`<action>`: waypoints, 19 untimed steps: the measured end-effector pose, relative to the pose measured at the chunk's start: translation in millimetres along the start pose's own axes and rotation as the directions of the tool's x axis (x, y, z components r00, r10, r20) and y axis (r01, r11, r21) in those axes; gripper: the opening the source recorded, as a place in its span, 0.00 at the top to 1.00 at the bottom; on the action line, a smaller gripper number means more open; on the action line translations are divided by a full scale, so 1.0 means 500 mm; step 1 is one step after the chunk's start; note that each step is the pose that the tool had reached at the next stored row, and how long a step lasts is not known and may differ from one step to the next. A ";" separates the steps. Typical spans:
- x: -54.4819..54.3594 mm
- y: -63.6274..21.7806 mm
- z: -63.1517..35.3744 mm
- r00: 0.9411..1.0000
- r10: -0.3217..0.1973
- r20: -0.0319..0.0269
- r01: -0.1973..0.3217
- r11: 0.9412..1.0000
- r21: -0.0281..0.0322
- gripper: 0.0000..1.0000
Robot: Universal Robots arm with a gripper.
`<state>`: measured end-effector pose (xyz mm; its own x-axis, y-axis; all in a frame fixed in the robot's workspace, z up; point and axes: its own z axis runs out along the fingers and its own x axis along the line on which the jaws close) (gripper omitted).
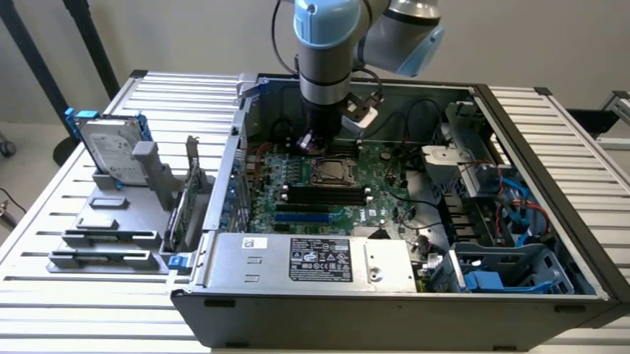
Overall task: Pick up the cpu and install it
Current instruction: 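Install the first cpu locking lever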
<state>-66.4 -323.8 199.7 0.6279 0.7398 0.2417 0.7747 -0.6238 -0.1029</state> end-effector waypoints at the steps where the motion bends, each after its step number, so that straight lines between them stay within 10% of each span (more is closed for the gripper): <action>1: 0.000 0.000 0.000 1.000 0.000 0.000 0.000 1.000 0.000 0.89; 19: 0.005 0.003 0.001 1.000 0.000 0.001 0.000 1.000 -0.001 0.89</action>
<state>-63.7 -322.6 199.6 0.6278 0.7403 0.2403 0.7748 -0.6240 -0.1017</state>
